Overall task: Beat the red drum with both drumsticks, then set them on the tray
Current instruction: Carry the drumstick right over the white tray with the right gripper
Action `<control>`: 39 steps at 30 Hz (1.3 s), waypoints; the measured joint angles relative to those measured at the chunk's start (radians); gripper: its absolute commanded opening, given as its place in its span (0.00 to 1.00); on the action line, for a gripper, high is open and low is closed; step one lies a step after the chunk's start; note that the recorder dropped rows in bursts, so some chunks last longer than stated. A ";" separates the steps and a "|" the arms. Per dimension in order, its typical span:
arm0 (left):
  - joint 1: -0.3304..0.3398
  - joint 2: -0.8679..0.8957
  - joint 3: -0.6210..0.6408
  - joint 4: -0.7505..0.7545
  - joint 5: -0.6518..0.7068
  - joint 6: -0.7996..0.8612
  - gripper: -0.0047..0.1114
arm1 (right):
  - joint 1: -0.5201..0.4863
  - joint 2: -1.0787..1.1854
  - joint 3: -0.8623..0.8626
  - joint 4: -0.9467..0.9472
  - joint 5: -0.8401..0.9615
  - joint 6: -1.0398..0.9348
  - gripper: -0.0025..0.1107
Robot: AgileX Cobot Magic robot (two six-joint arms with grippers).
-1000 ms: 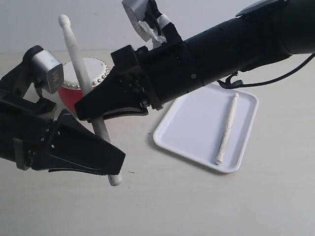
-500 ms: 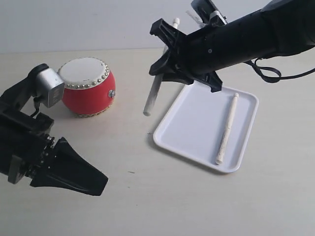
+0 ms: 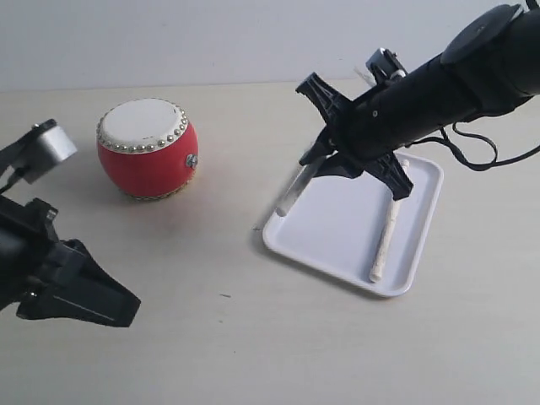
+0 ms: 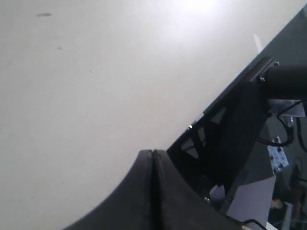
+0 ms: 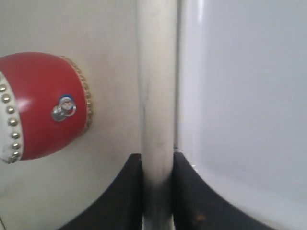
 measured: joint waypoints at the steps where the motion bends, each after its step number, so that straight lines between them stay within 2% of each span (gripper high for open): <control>1: 0.000 -0.028 0.000 0.012 -0.018 -0.021 0.04 | -0.009 0.014 0.000 -0.002 0.016 0.006 0.02; 6: 0.000 -0.150 0.000 0.059 -0.088 -0.093 0.04 | -0.031 0.065 0.000 -0.026 0.051 0.012 0.02; 15: 0.000 -0.307 0.000 0.100 -0.099 -0.111 0.04 | -0.064 0.131 0.000 -0.072 0.045 0.021 0.02; 26: 0.000 -0.341 0.000 0.149 -0.158 -0.129 0.04 | -0.090 0.180 -0.058 -0.177 0.067 0.032 0.02; 30: 0.000 -0.341 0.000 0.150 -0.196 -0.129 0.04 | -0.090 0.180 -0.143 -0.251 0.106 0.108 0.02; 36: 0.000 -0.341 0.000 0.150 -0.214 -0.131 0.04 | -0.070 0.180 -0.236 -0.506 0.151 0.299 0.02; 39: 0.000 -0.341 0.000 0.150 -0.220 -0.131 0.04 | -0.044 0.182 -0.246 -0.576 0.157 0.395 0.02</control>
